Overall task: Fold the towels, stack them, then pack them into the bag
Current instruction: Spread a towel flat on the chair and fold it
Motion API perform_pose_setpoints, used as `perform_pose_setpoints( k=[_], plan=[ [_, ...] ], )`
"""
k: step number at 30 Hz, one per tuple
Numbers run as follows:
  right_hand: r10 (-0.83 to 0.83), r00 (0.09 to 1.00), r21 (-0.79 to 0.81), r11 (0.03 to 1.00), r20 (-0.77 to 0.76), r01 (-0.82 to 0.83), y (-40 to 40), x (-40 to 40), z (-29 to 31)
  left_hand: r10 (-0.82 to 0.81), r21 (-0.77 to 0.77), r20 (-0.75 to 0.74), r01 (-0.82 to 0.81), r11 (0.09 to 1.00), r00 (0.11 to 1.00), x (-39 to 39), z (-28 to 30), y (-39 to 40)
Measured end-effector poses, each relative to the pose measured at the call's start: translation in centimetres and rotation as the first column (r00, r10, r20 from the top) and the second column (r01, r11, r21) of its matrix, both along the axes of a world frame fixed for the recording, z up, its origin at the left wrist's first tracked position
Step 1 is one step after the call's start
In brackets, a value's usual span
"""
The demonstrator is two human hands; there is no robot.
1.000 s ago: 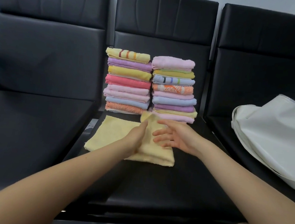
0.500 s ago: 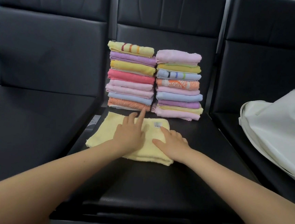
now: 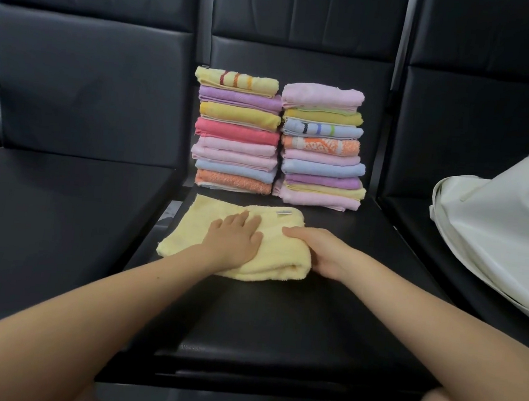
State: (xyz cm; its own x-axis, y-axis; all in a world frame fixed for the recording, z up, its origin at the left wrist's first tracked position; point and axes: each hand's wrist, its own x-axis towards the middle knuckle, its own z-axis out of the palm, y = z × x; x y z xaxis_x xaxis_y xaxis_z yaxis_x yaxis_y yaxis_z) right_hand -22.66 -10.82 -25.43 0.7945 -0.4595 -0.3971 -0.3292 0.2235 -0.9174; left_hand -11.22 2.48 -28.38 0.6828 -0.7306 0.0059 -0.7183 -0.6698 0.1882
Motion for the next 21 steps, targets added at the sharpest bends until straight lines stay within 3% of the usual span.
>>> perform_pose_setpoints(
  k=[4,6,9,11,13,16,18,21],
  plan=[
    [-0.074,0.997,0.025,0.997,0.024,0.074,0.5,0.2,0.3,-0.015,-0.087,-0.017,0.013,0.996,1.0,-0.3,0.2,0.1],
    [-0.136,0.99,-0.001,0.991,0.024,0.137,0.6,0.3,0.7,-0.026,-0.264,-0.084,0.003,0.965,0.996,-0.2,0.4,0.2],
    [-0.206,0.978,-0.114,0.971,0.036,0.209,0.2,-0.1,2.1,-0.035,-0.536,-0.281,-0.127,0.835,0.959,-0.1,1.3,0.1],
    [-0.214,0.975,-0.198,0.955,0.058,0.222,0.2,-0.5,3.3,-0.041,-0.6,-0.536,-0.347,0.721,0.843,-0.2,2.0,-0.3],
    [-0.178,0.979,-0.212,0.958,0.097,0.195,0.6,-0.6,4.1,-0.129,-0.549,-0.777,-0.562,0.619,0.617,-0.3,2.4,-0.7],
    [0.096,0.975,-0.102,0.992,0.203,-0.076,2.1,-0.2,4.7,-0.336,-0.444,-0.893,-0.71,0.546,0.3,-0.2,2.5,-0.7],
    [0.226,0.95,-0.129,0.971,0.216,-0.202,2.7,0.2,4.2,-0.38,-0.428,-0.891,-0.739,0.52,0.249,0.4,2.4,-0.3],
    [0.188,0.964,-0.38,0.919,0.19,-0.104,2.9,0.8,3.2,-0.317,-0.376,-0.92,-0.745,0.551,0.23,1.4,2.4,0.5]
  ],
)
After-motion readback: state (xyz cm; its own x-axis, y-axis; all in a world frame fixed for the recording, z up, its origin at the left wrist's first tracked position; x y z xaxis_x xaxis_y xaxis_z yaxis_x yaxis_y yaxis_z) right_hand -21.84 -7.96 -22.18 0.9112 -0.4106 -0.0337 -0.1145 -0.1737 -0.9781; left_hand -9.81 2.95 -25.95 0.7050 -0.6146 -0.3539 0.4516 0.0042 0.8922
